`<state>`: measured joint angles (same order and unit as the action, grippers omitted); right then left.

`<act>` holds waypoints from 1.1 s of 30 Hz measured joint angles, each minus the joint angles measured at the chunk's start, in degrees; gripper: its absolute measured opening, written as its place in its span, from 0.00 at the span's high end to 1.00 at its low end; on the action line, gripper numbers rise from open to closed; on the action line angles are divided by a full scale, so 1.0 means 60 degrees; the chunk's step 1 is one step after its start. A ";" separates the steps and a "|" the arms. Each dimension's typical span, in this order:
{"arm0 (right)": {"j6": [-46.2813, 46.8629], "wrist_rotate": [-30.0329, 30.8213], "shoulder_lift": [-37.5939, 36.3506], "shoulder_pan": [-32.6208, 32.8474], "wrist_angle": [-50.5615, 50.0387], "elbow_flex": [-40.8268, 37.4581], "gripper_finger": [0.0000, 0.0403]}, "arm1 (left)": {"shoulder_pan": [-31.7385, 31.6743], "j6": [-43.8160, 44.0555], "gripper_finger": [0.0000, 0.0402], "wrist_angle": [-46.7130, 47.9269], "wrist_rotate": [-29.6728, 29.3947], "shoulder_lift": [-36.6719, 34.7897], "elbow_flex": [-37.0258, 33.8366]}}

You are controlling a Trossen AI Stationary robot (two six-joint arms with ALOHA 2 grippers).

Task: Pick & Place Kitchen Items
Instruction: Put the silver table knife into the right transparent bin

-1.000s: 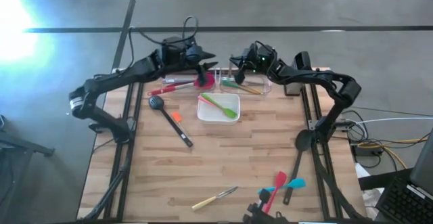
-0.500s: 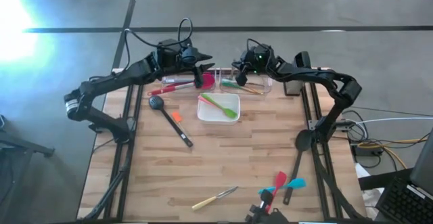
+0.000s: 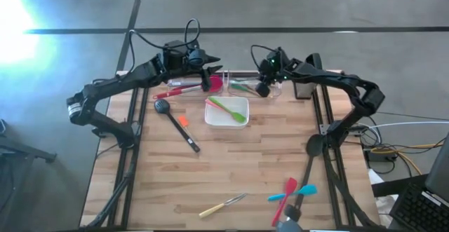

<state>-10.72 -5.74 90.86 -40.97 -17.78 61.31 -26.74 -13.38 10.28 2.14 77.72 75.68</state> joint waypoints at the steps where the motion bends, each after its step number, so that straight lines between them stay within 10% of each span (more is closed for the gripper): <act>1: 0.0000 0.0034 0.0020 -0.0010 -0.0167 -0.0020 0.98 | 0.0006 0.0016 0.66 0.0001 0.0001 0.0002 0.0000; 33: 0.0364 0.0429 0.1387 -0.0458 -0.1047 -0.0118 0.89 | 0.0219 0.0279 0.66 -0.0002 0.0073 0.0006 0.0002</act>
<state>-8.54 -3.17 99.18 -43.72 -24.07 60.60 -25.43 -11.70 10.27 2.58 77.76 75.69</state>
